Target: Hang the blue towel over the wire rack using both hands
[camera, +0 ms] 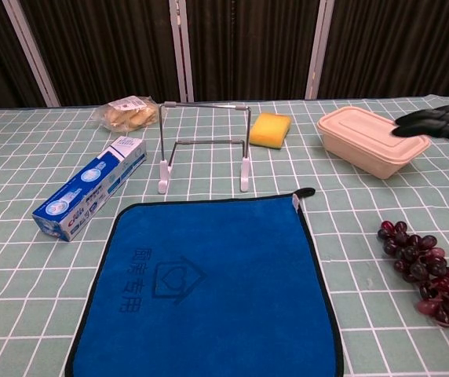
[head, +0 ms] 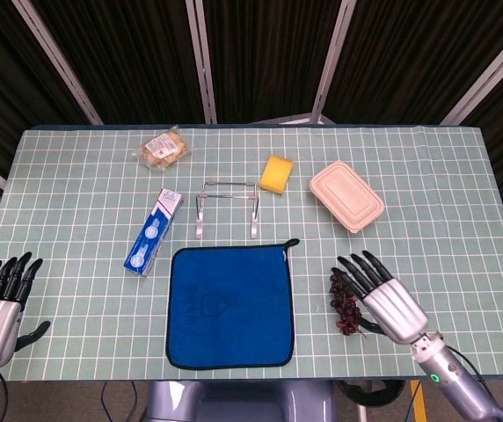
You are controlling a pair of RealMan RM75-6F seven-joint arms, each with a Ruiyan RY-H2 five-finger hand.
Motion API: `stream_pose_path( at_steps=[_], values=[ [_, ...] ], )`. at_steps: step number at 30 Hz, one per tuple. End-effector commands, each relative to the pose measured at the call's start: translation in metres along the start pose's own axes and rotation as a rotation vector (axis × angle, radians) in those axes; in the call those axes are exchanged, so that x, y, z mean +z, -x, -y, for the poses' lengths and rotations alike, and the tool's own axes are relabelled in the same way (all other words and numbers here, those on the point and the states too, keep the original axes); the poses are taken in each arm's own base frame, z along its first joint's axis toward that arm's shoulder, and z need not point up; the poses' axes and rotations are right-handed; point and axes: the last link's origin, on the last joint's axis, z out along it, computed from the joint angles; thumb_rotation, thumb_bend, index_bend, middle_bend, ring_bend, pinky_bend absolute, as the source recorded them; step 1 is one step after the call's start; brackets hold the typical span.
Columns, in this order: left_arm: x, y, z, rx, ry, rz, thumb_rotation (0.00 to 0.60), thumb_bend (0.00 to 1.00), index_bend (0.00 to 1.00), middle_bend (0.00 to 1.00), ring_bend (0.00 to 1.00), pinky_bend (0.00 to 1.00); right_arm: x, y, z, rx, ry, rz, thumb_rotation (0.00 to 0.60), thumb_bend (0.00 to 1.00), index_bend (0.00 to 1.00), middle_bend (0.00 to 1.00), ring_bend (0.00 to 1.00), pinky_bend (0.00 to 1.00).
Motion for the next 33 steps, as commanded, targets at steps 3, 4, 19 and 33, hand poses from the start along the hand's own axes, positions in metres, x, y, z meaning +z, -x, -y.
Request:
stream_pose_path(
  at_steps=[3,4,19,33],
  values=[
    [0.006,0.004,-0.001,0.015,-0.022,0.007,0.600,0.05,0.00,0.00,0.00,0.00,0.055,0.034,0.005,-0.030,-0.170,0.107,0.600,0.00,0.00,0.00,0.00,0.00],
    [0.007,0.005,-0.001,0.019,-0.027,0.008,0.600,0.05,0.00,0.00,0.00,0.00,0.061,0.038,0.007,-0.024,-0.181,0.117,0.600,0.00,0.00,0.00,0.00,0.00],
    [0.013,0.010,0.001,0.043,-0.066,0.014,0.600,0.05,0.00,0.00,0.00,0.00,0.117,0.052,0.032,-0.071,-0.274,0.100,0.600,0.00,0.00,0.00,0.00,0.00],
    [0.015,0.010,0.003,0.045,-0.074,0.012,0.600,0.05,0.00,0.00,0.00,0.00,0.134,0.073,0.048,-0.178,-0.344,0.099,0.600,0.00,0.00,0.00,0.00,0.00]
  ],
)
